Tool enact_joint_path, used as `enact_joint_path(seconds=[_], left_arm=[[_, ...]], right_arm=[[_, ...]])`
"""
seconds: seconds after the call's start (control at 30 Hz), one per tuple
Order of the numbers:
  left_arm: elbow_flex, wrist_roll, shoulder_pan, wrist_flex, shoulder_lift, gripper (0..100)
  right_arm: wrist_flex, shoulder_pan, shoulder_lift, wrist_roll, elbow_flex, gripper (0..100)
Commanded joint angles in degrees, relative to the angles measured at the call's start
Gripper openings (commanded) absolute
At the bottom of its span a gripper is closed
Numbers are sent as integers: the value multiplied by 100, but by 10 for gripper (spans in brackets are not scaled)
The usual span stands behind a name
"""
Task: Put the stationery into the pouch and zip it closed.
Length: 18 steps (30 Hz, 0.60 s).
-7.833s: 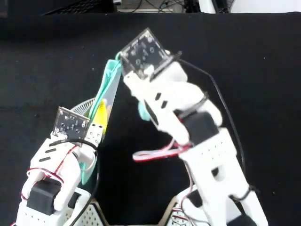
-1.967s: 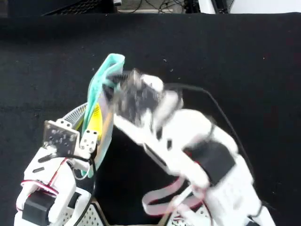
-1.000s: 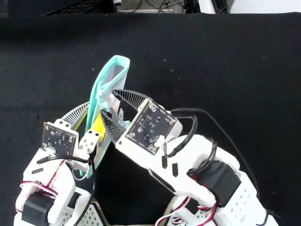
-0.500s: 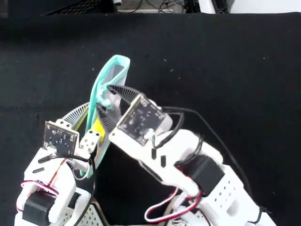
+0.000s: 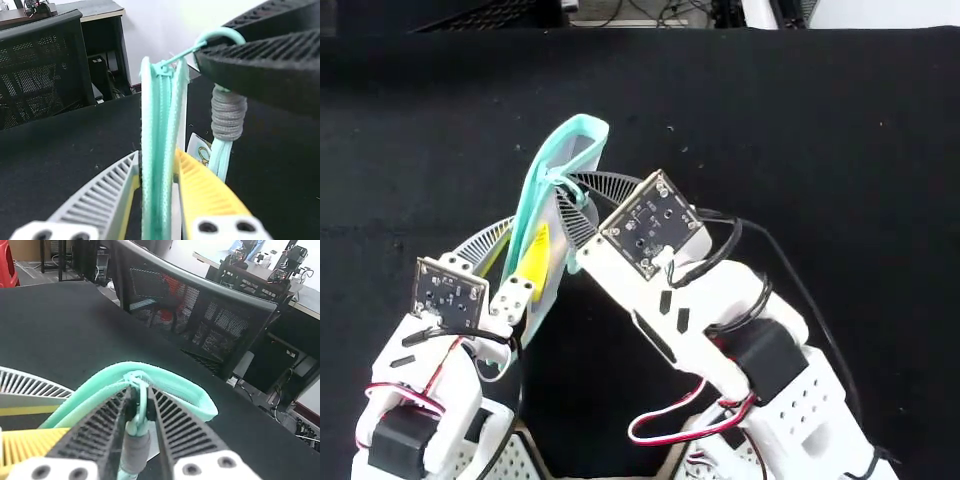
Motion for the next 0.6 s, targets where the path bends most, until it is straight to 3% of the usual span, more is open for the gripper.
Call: enact_joint_path(seconds=[0.0,0.17,0.37,0.57], left_arm=[[-22,-9,40,18,-18,127],[-31,-9,40,18,-26,127],[-180,-18,4,35,-53,129],[-725,-53,-13,580,-615,130]], right_arm=[[-97,70,-75,9,-259,13],[-26,26,-189,97,-215,13],[273,-835,-567,571,-207,13],[325,-862,-435,571,-66,13]])
